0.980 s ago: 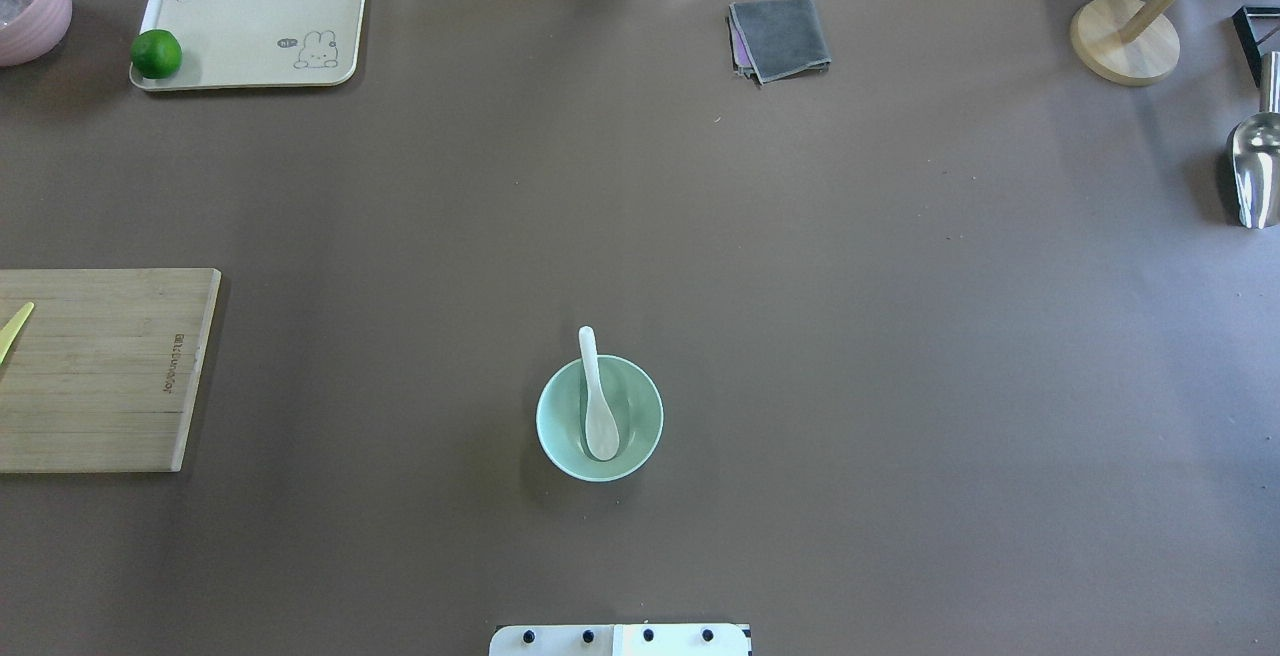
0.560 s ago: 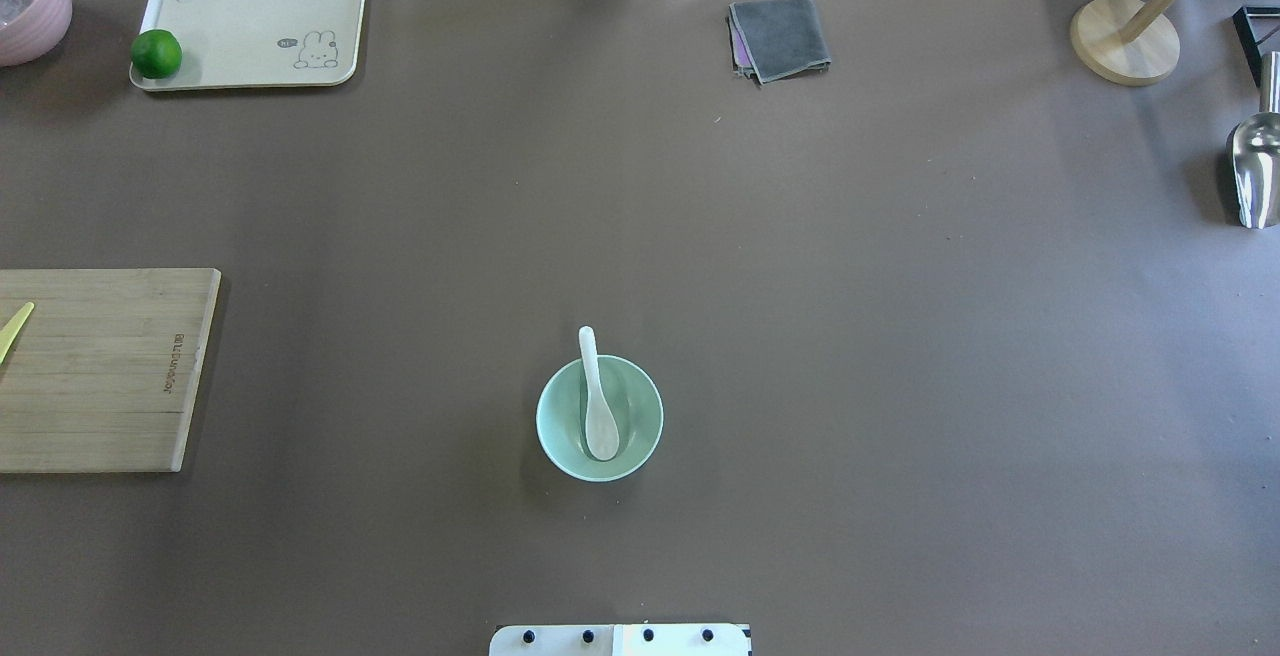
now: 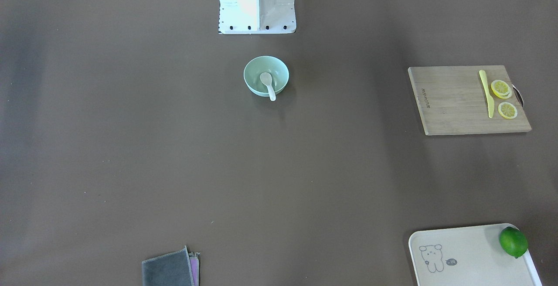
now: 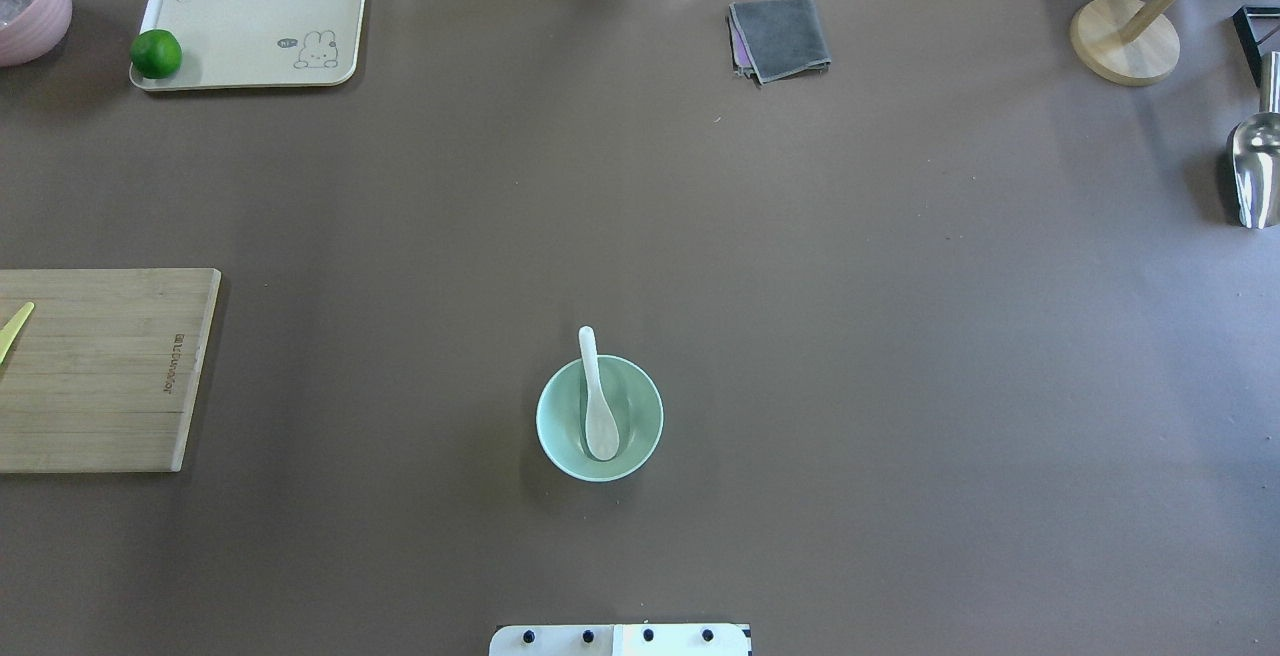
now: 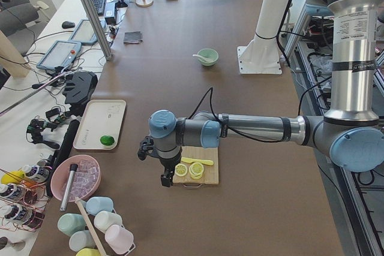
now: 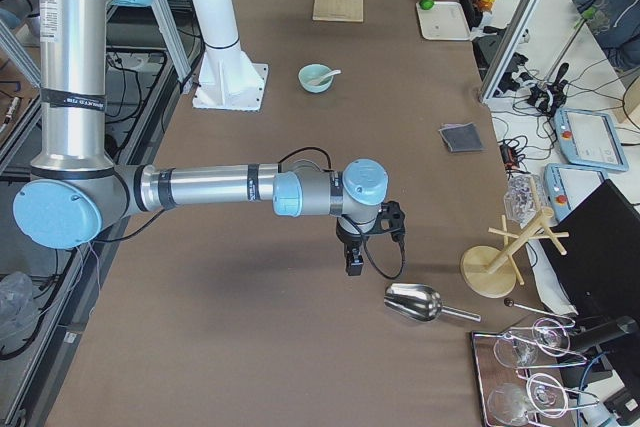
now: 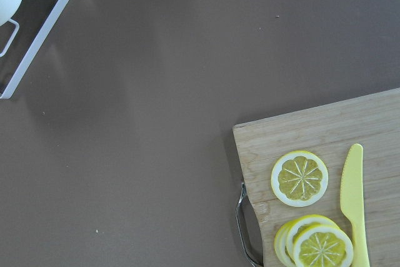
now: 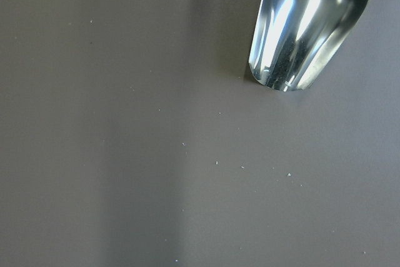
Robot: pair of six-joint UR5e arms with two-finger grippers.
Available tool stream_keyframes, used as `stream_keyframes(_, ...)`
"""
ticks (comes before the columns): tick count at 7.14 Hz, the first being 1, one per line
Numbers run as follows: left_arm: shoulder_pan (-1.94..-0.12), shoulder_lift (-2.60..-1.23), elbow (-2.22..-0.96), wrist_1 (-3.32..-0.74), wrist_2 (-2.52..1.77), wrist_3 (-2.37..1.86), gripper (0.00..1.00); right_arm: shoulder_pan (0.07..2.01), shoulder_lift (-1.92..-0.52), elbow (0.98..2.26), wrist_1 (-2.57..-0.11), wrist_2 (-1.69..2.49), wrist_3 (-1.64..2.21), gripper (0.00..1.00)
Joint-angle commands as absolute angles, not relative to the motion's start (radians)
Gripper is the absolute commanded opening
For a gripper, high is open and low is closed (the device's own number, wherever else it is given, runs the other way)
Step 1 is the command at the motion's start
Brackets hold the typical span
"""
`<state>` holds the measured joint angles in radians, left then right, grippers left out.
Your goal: Place spoon in bowl
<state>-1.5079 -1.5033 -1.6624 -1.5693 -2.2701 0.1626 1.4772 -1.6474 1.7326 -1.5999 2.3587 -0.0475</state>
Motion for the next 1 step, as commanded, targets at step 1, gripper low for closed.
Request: stream_keyframes(1,-1.508,-1.503,-1.664,-1.569,-2.275,0.163,0.98,1.477,-1.647,1.735,-1.6,2.359,-0.048,1.0)
